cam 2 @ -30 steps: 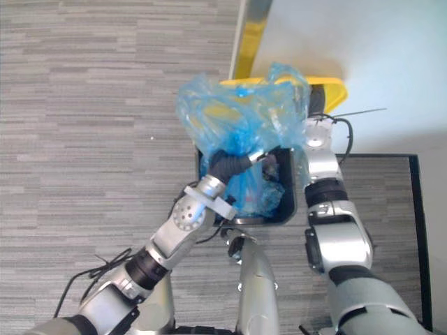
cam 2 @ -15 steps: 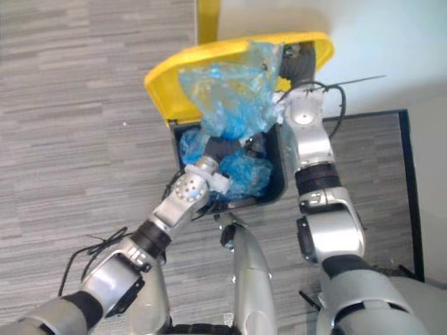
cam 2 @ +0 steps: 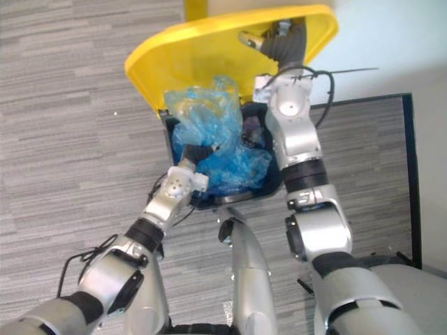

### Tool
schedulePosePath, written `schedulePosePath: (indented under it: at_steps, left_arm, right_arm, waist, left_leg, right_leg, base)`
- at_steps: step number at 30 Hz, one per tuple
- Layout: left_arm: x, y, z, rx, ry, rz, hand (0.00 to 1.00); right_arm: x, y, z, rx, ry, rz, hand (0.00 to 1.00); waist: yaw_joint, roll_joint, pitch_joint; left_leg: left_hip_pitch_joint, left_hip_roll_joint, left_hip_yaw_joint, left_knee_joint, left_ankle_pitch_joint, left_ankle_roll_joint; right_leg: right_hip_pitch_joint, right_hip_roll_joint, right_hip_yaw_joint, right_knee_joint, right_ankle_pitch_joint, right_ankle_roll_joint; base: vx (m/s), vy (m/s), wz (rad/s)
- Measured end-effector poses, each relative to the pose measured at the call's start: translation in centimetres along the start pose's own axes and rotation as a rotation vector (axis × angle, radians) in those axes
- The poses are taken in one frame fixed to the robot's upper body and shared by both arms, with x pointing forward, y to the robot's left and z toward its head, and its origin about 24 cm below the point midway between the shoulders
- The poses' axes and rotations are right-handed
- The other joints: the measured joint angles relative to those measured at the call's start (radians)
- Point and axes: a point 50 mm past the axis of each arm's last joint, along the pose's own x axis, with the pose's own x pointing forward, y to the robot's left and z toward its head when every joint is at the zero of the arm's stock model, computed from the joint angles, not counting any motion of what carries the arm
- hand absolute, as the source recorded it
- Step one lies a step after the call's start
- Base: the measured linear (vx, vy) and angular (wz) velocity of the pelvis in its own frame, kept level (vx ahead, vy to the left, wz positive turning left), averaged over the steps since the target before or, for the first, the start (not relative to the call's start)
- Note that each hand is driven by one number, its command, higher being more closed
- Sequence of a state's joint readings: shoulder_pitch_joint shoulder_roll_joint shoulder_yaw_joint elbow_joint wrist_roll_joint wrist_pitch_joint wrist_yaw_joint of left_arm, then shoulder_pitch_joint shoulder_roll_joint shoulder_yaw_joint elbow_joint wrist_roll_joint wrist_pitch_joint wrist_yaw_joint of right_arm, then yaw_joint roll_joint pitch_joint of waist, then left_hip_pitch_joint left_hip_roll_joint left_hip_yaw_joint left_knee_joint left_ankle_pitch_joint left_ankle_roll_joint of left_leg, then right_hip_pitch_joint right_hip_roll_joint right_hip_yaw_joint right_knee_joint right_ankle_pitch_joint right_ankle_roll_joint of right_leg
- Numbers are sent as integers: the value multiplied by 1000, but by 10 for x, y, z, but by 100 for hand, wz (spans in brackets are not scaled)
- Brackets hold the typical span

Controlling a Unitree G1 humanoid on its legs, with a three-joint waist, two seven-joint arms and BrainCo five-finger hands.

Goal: Gather rubbish on tea table into small bin, then transfer packed bag to large trash can.

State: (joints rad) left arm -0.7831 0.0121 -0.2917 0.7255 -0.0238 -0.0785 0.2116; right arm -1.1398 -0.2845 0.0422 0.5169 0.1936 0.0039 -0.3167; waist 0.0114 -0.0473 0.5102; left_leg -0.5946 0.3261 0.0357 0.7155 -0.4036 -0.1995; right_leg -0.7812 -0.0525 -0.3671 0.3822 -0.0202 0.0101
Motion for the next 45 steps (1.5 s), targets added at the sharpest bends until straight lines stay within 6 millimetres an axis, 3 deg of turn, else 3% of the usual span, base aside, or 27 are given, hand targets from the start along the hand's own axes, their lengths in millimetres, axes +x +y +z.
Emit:
schedulePosePath:
  at_steps: [7,11,18,26,29,33,37,39,42,44,45]
  left_arm:
    - [0,-10,3,109,-19,-31,0]
    - [3,-16,8,295,-48,-62,0]
    - [2,-26,10,499,-85,-101,0]
    - [-2,-19,27,517,-181,-74,0]
    - [-13,-12,17,435,-176,-67,0]
    - [-41,10,-25,255,-42,8,0]
    - [-96,51,-90,83,195,164,0]
    - [-119,66,-113,46,292,228,0]
    - [-156,80,-151,40,471,293,0]
    - [-195,81,-189,1,683,328,0]
    - [-204,78,-196,-12,727,335,0]
  right_arm:
    - [-1,5,-1,3,3,10,0]
    - [-3,10,-4,-15,12,18,0]
    - [-20,6,-36,-36,110,34,0]
    - [-43,-5,-58,-71,148,41,0]
    - [-58,-15,-78,-91,209,29,0]
    - [-83,-35,-109,-138,318,3,0]
    - [-129,-62,-152,-173,508,-46,0]
    - [-149,-69,-167,-211,583,-50,0]
    - [-176,-70,-183,-202,672,-63,0]
    - [-202,-63,-196,-187,750,-60,0]
    - [-208,-62,-198,-191,765,-55,0]
  waist:
    - [-3,0,0]
    - [-4,0,-1]
    - [-2,1,-3]
    - [16,2,-5]
    - [26,4,-18]
    - [49,6,-27]
    - [63,12,-48]
    - [69,13,-60]
    - [78,15,-75]
    - [79,14,-94]
    - [79,13,-104]
  left_leg:
    - [6,0,1,4,0,0]
    - [22,-3,-1,3,0,0]
    - [87,-7,-5,-14,3,1]
    - [154,-30,-1,-83,35,2]
    - [181,-36,-3,-102,43,2]
    - [228,-48,-7,-122,49,2]
    - [288,-74,-14,-141,50,12]
    - [305,-80,-13,-141,47,18]
    - [340,-89,-6,-140,45,23]
    - [390,-92,19,-149,38,34]
    - [395,-93,28,-152,38,35]
  right_leg:
    - [6,-1,1,5,0,0]
    - [21,-6,1,9,-2,0]
    - [90,-14,-3,8,-9,5]
    - [136,-37,-10,7,-19,9]
    - [159,-43,-13,12,-26,3]
    - [195,-55,-16,27,-42,14]
    - [246,-81,-18,47,-66,38]
    - [262,-87,-15,47,-68,41]
    - [292,-91,-5,43,-64,45]
    - [330,-87,10,23,-54,46]
    - [331,-87,15,20,-49,47]
  base:
    - [0,0,0]
    - [-10,-12,3]
    - [-20,-15,9]
    - [-1,-23,10]
    - [16,-5,9]
    - [10,11,10]
    - [11,30,15]
    - [-4,41,4]
    - [-1,55,-6]
    - [-14,63,-19]
    - [-33,73,-28]
